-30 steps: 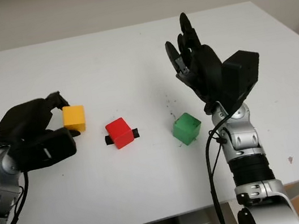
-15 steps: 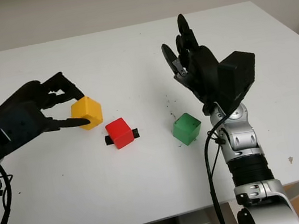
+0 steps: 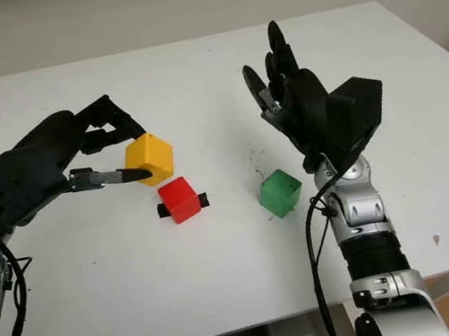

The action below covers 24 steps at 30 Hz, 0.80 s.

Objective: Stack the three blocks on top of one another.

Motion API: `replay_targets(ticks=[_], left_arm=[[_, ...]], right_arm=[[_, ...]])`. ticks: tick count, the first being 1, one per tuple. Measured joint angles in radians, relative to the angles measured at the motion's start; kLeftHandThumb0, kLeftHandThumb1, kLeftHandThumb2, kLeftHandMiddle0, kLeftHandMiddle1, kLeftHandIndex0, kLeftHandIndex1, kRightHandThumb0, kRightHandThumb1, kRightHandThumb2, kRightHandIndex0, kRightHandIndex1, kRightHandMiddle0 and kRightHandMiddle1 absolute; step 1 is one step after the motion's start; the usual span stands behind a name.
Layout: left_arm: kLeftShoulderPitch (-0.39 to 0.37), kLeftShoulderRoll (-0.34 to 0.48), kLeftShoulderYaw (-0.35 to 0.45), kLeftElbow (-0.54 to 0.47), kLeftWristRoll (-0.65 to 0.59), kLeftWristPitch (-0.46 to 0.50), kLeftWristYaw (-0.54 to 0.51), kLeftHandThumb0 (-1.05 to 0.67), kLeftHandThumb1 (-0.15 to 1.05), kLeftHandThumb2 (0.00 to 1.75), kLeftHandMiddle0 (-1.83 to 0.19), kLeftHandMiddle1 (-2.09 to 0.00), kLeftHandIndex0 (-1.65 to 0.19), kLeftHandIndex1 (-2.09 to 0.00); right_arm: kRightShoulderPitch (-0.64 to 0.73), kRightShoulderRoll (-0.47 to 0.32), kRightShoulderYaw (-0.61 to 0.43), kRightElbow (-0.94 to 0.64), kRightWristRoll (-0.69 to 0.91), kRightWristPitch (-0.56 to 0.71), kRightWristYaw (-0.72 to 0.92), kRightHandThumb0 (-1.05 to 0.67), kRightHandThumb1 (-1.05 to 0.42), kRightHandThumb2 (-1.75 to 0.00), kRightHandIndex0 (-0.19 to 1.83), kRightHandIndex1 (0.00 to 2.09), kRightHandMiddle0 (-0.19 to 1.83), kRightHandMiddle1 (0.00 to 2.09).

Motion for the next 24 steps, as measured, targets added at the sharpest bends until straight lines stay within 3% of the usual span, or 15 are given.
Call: replay_targets(ticks=[24], left_arm=[[-0.033,-0.089,-0.077,0.127,-0.043,-0.054,0.038,-0.42,1.05,0.15,-0.38,-0.02,-0.36,-1.68]], right_arm=[[0.01,0.0,0.001,-0.003,0.002,0.0,0.002,-0.58,-1.05,-0.39,-0.19,0.02,-0.18,0.05]])
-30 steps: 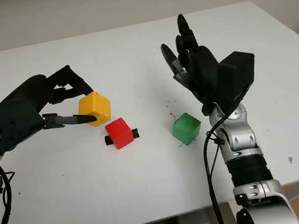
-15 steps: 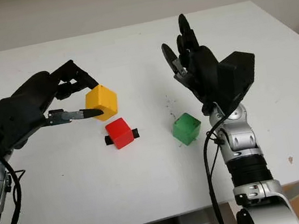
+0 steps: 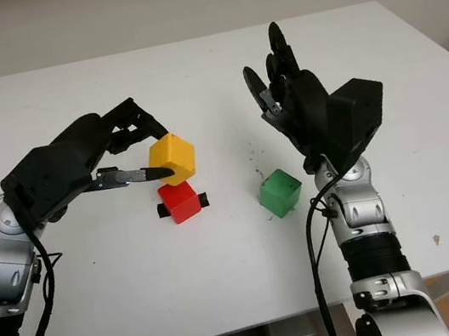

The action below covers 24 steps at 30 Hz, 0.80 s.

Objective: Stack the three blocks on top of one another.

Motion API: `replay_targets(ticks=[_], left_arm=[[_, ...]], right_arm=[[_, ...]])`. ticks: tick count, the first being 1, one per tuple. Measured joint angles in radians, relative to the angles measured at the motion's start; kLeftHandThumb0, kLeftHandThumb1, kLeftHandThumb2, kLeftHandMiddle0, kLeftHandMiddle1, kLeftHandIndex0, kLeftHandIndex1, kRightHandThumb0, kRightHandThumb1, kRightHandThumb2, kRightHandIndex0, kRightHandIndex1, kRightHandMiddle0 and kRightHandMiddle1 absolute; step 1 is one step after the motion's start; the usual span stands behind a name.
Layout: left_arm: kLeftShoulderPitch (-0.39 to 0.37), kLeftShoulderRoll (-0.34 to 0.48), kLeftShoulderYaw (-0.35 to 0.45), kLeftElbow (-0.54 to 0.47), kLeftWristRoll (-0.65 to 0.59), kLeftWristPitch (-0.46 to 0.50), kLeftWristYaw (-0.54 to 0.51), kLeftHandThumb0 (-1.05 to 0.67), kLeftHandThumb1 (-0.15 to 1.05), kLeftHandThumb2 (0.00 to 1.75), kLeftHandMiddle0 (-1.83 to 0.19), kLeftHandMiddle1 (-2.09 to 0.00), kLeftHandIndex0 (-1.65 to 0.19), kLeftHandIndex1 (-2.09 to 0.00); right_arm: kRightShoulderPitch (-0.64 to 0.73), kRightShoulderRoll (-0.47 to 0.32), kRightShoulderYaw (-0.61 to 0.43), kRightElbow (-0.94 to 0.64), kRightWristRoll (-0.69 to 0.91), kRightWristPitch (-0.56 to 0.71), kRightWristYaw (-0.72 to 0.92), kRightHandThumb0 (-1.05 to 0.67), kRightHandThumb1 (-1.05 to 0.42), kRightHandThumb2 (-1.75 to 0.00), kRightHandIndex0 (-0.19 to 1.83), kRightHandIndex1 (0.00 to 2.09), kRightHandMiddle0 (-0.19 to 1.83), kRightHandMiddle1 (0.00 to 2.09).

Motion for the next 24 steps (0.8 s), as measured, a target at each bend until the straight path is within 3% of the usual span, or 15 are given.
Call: replay_targets(ticks=[24], left_arm=[[0.059,-0.031,-0.021,0.009,0.02,0.032,0.032,-0.4,1.05,0.15,-0.41,0.0,-0.34,-1.68]], right_arm=[[0.001,0.0,-0.001,-0.012,0.009,0.0,-0.01,-0.59,-1.05,-0.37,-0.19,0.01,-0.18,0.05]])
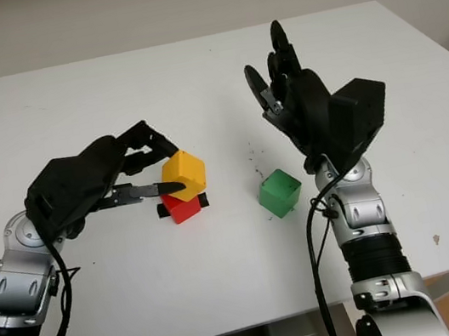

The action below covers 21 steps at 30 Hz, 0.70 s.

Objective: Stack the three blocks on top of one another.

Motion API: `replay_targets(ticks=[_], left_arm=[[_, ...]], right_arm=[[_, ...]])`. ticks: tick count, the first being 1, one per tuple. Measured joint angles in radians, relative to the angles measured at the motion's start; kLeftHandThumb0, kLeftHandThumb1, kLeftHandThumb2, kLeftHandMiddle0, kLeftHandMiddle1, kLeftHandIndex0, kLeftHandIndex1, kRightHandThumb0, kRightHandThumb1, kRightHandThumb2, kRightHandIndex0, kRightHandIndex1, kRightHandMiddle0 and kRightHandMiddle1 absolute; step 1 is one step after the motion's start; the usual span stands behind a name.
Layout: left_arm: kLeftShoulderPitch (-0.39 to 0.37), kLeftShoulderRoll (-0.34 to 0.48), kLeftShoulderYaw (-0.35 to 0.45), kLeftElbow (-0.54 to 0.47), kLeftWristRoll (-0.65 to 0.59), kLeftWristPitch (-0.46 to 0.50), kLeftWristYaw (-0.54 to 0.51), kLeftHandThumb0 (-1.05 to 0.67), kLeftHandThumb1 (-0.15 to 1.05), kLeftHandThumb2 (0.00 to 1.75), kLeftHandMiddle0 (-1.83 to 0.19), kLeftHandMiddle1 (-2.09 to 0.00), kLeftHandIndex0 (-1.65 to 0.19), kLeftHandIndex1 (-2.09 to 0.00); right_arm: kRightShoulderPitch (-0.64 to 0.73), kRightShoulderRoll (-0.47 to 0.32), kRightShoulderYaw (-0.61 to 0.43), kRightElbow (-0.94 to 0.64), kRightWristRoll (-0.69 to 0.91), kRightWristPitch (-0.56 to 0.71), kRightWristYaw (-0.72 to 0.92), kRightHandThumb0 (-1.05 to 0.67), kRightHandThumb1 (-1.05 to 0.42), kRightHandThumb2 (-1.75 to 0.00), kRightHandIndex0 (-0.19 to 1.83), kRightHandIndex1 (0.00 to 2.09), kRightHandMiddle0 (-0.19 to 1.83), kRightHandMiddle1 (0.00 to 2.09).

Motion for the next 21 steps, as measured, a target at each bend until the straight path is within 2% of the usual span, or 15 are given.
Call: replay_targets(ticks=[13,21], left_arm=[[0.005,0.01,-0.03,0.0,0.091,0.026,0.012,-0.4,1.05,0.14,-0.41,0.0,-0.34,-1.69],[0.007,0.013,-0.03,0.0,0.105,0.028,0.012,-0.4,1.05,0.12,-0.41,0.0,-0.33,-1.63]], right_arm=[[0.0,0.0,-0.001,0.0,0.002,0.0,0.009,-0.59,-1.05,-0.37,-0.19,0.02,-0.19,0.05],[0.0,0.0,-0.001,0.0,0.004,0.0,0.018,-0.59,-1.05,-0.38,-0.19,0.0,-0.19,0.05]])
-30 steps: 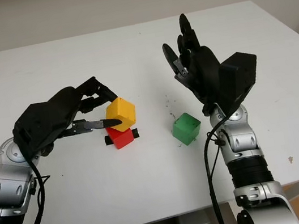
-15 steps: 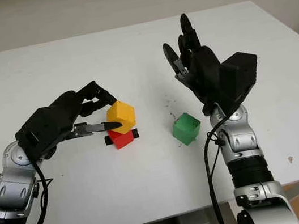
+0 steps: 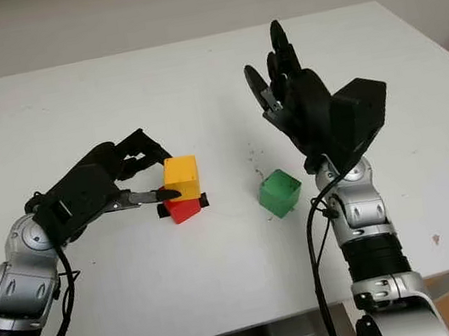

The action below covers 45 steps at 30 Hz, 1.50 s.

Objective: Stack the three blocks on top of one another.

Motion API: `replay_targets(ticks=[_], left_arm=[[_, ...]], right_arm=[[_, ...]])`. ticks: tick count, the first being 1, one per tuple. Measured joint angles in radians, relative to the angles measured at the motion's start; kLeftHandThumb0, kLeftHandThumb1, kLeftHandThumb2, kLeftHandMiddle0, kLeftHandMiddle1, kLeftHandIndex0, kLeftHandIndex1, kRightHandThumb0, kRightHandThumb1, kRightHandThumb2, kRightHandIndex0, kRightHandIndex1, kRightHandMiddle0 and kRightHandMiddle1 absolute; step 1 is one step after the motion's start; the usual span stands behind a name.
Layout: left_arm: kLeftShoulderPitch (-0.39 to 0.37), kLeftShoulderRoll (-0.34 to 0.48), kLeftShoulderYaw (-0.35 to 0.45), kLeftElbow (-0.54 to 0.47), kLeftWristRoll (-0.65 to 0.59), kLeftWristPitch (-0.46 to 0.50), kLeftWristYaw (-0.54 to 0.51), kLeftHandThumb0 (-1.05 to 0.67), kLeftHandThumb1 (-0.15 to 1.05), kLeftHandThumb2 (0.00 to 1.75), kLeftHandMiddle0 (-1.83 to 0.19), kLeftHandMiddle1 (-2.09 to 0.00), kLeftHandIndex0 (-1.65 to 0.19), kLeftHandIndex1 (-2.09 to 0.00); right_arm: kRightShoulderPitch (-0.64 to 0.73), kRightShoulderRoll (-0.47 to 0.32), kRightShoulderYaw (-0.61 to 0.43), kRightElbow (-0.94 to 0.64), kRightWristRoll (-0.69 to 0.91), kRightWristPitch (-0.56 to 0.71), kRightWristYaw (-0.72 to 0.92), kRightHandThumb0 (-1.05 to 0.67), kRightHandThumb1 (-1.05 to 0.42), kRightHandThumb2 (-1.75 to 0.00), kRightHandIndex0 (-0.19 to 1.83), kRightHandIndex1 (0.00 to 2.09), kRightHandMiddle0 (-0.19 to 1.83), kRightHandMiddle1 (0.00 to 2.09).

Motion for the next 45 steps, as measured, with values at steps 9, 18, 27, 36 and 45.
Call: replay_targets(ticks=[9,18,27,36,45], left_arm=[[0.0,0.0,0.0,0.0,0.01,0.0,0.007,-0.4,1.05,0.12,-0.41,0.0,-0.31,-1.65],[0.0,0.001,0.0,-0.001,0.016,0.003,0.012,-0.4,1.05,0.12,-0.4,0.0,-0.3,-1.65],[0.0,0.007,0.001,-0.006,0.018,0.011,0.013,-0.41,1.05,0.12,-0.4,0.0,-0.34,-1.7],[0.002,0.026,0.001,-0.01,0.025,0.0,0.008,-0.42,1.05,0.11,-0.39,0.0,-0.33,-1.71],[0.007,0.032,0.001,-0.025,0.027,0.014,0.003,-0.41,1.05,0.1,-0.39,-0.01,-0.35,-1.71]], right_arm=[[0.0,-0.002,0.0,0.0,-0.005,0.002,0.0,-0.59,-1.05,-0.37,-0.19,0.0,-0.19,0.04],[-0.001,-0.005,0.0,0.0,-0.005,0.001,0.011,-0.6,-1.05,-0.39,-0.19,0.0,-0.19,0.03],[-0.002,-0.008,0.0,0.001,-0.012,0.001,0.014,-0.6,-1.05,-0.39,-0.19,0.01,-0.19,0.02],[-0.008,-0.01,-0.001,0.004,-0.011,0.0,0.021,-0.58,-1.05,-0.39,-0.19,0.0,-0.19,0.03],[-0.009,-0.01,-0.002,0.004,-0.008,0.0,0.022,-0.59,-1.05,-0.38,-0.19,0.0,-0.19,0.03]])
